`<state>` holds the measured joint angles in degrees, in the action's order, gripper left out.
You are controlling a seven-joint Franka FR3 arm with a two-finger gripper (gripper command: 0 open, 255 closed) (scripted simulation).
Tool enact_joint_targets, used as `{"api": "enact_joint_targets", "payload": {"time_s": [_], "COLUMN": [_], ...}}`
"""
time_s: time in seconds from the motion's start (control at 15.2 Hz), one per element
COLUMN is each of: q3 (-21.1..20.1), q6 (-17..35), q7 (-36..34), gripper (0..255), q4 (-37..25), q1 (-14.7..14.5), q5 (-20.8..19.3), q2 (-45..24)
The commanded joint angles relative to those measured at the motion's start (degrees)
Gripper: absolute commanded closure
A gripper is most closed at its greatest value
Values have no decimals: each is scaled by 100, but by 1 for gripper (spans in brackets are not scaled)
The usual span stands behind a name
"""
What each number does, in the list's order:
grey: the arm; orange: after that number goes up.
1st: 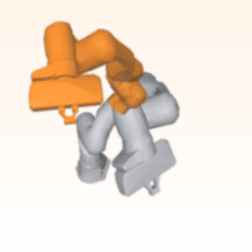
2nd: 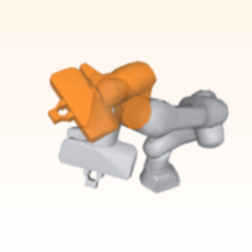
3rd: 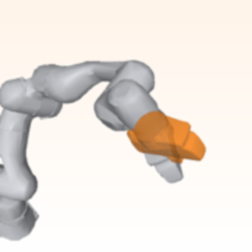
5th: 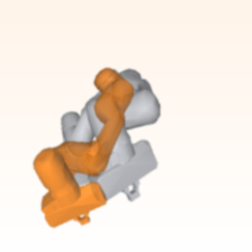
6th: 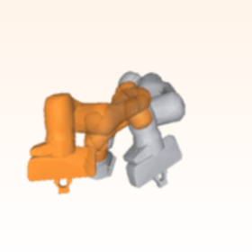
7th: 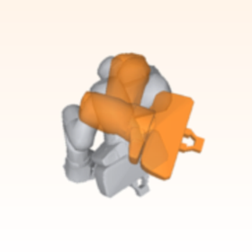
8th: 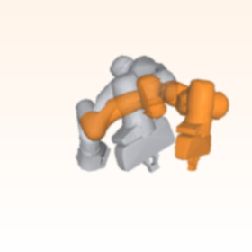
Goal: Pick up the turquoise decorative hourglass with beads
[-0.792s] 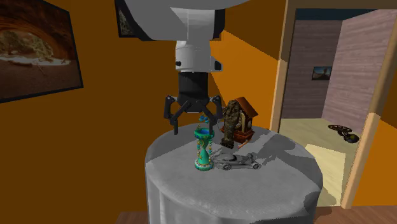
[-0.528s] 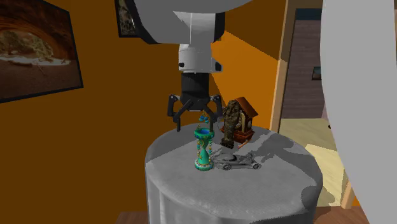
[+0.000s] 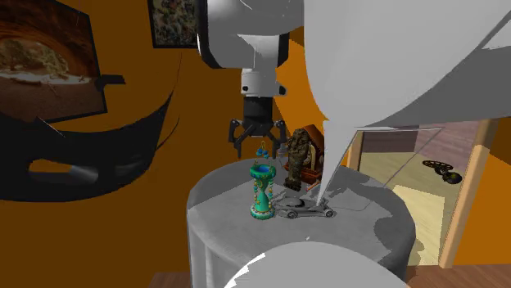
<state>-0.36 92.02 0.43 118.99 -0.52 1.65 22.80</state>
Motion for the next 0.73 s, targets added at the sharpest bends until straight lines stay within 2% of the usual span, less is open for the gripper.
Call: {"api": "enact_joint_targets", "payload": {"time_s": [0.0, 0.33, 0.66], "q3": [32, 117, 167], "q6": [94, 201, 106], "q7": [81, 306, 511], "gripper": [0, 0, 0], "q4": [-422, -1468, -2772], "q1": [1, 21, 59], "q5": [9, 52, 129], "q2": [-489, -1586, -2744]}}
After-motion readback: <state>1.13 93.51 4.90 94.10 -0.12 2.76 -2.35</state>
